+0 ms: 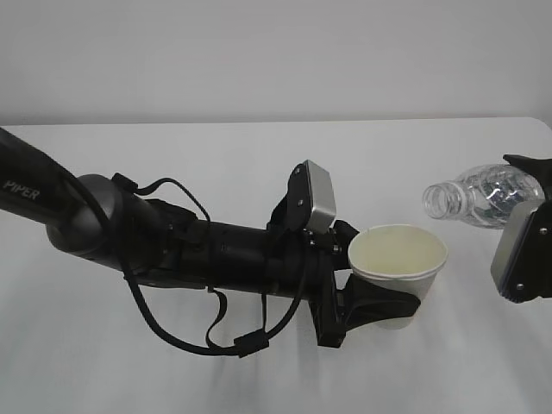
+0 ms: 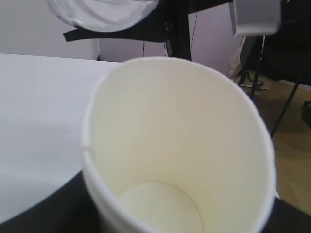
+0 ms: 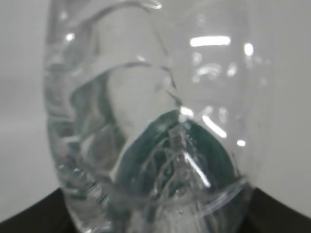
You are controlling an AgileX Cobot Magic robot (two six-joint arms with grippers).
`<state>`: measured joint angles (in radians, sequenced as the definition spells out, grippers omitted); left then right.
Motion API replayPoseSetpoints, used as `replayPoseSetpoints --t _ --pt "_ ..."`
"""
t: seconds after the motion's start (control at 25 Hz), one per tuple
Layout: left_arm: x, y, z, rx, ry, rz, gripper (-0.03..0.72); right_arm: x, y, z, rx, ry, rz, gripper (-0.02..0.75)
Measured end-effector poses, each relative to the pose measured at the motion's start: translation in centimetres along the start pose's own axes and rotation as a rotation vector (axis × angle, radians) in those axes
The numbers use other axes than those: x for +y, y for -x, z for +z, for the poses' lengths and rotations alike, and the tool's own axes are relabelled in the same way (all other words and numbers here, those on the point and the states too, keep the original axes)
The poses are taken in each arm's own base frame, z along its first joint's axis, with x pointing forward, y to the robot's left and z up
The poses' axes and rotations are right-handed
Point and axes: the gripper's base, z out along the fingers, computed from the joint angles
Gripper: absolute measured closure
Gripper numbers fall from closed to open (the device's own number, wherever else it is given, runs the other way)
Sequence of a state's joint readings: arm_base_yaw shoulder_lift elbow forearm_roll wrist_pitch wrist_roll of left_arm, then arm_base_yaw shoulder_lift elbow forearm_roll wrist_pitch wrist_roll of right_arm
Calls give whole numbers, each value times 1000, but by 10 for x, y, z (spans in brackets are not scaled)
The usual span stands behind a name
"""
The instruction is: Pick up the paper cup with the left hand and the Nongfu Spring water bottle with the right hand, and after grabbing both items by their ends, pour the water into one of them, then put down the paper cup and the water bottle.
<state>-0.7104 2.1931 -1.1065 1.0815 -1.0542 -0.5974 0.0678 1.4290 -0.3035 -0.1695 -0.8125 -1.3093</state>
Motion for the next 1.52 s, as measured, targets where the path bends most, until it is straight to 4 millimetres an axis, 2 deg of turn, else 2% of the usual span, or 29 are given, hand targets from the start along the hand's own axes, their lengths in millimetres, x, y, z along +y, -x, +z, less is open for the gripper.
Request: replayPoseSetpoints --t 1.52 --pt "0 0 0 0 -3 2 242 -4 -1 0 10 -40 -114 308"
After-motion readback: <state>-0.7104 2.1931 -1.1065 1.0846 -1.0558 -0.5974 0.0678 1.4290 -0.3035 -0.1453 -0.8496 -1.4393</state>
